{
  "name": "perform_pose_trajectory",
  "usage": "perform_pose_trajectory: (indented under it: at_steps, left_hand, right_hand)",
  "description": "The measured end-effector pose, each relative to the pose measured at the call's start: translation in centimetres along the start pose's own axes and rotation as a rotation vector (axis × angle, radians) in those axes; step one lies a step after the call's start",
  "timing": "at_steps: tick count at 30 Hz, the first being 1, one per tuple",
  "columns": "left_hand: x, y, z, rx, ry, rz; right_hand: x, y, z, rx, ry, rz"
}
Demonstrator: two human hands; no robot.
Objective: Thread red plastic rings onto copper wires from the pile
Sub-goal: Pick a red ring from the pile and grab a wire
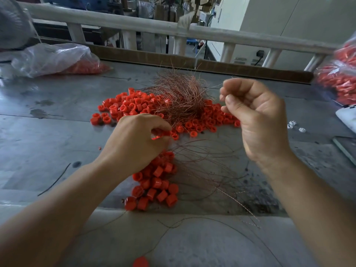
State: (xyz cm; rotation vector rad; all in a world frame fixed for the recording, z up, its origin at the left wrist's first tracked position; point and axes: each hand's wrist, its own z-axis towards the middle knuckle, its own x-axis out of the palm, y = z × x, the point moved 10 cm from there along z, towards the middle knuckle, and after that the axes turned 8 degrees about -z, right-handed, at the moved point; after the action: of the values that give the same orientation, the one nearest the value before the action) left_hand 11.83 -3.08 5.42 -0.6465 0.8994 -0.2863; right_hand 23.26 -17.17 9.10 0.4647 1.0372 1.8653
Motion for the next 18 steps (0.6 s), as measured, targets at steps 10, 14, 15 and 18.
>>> perform_pose_trajectory:
  at_steps: [10,14,15,18]
  left_hand:
    - [-1.7,0.3,-0.4,-0.039,-0.115,-0.232]
    - [-1.4,0.3,-0.6,-0.070,-0.069,-0.554]
    - [-1.2,0.2,-0.6,-0.082,-0.047,-0.644]
    - [-0.5,0.1,-0.8,-0.119,-0.002,-0.811]
  right_hand:
    - [-6.5,5.2,0.1,-0.369,-0.412,-0.271]
    - [-6.3,4.9,0.8,-0.346,-0.325,-0.224]
    - [-5.7,4.6,1.0,-0.310,-0.276,-0.212]
    - [-3.2,4.4,0.7,-0.294,-0.120,-0.349]
